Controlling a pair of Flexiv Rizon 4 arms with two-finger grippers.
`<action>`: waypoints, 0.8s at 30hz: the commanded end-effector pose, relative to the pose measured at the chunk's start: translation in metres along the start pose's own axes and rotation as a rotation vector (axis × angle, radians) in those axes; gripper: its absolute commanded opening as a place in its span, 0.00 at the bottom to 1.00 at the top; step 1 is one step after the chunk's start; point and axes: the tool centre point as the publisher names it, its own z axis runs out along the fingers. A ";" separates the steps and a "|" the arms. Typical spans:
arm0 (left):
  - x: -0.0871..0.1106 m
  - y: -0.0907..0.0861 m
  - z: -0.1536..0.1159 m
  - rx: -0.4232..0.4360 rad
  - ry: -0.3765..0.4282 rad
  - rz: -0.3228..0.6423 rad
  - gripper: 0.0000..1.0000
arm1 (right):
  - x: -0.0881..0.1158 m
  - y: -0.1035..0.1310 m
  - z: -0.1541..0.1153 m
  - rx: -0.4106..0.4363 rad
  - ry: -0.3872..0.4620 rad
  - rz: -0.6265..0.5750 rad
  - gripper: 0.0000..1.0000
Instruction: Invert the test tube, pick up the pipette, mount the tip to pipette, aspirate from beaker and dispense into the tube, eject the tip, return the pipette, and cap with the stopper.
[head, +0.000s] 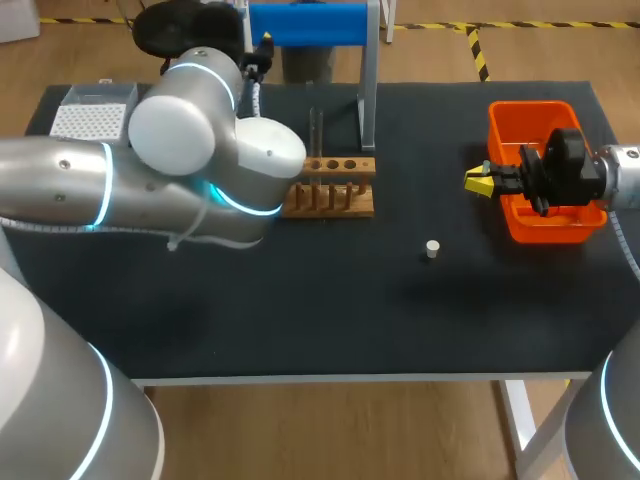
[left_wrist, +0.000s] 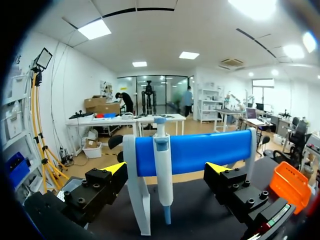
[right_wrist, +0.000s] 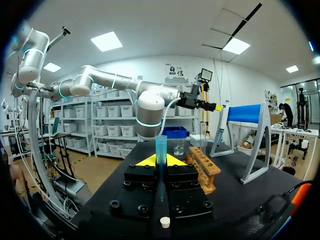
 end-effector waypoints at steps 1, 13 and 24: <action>0.003 0.003 0.015 0.017 -0.036 0.010 1.00 | 0.000 0.000 0.000 0.002 0.002 0.000 0.00; -0.001 -0.001 0.029 0.058 -0.018 -0.011 1.00 | 0.000 0.000 0.000 0.002 0.002 0.000 0.00; -0.006 0.004 0.042 0.067 -0.021 -0.016 1.00 | 0.000 0.000 0.000 0.002 0.002 0.000 0.00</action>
